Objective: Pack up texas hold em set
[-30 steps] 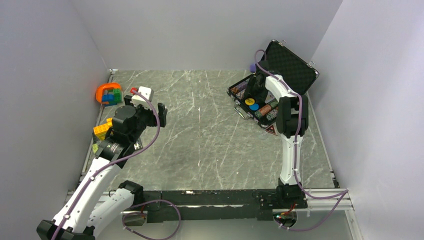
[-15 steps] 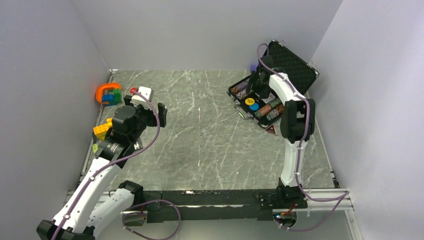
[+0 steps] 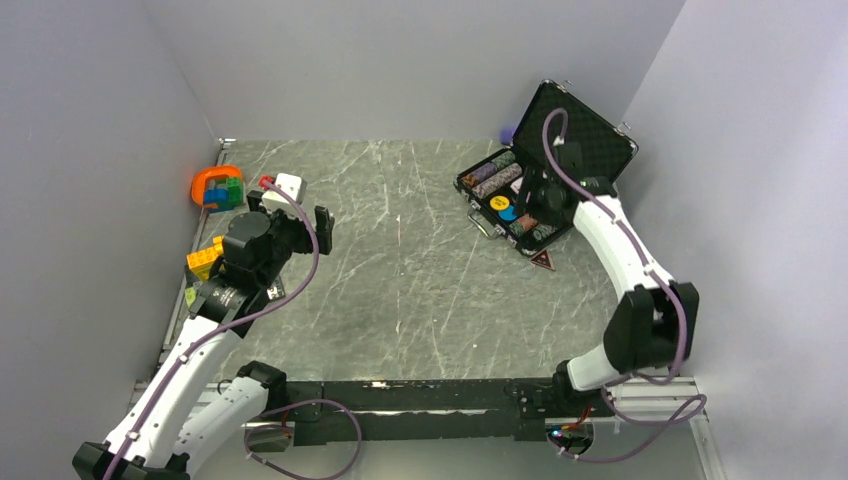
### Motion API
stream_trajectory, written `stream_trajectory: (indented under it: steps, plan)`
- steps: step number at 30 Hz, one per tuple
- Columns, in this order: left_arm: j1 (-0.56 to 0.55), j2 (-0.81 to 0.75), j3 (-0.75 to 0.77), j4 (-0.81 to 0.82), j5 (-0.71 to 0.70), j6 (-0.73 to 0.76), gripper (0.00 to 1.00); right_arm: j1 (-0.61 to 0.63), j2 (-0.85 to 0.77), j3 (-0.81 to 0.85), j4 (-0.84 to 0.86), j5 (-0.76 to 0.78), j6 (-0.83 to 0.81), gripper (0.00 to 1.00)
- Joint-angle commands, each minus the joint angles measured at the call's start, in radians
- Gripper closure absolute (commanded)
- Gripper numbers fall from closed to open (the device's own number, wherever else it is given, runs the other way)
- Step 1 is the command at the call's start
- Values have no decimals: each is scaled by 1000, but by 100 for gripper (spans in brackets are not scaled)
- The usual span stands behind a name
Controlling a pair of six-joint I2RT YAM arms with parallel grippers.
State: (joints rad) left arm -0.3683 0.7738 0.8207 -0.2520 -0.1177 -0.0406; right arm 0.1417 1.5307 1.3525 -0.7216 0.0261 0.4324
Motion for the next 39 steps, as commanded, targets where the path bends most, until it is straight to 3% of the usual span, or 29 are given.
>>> stream_trajectory:
  steps: [1, 5, 11, 39]
  plan:
    - [-4, -12, -1, 25, 13, 6, 2, 20, -154, -198, 55, 33, 40, 34]
    - [-4, -10, 0, 25, 17, 4, 2, 25, -215, -359, 89, 65, 67, 36]
    - [-4, -8, -2, 25, 14, 4, 2, 30, -199, -446, 145, 68, 83, 38]
    - [-4, 4, -5, 27, 9, 7, 2, 29, 71, -395, 244, 159, -5, 35]
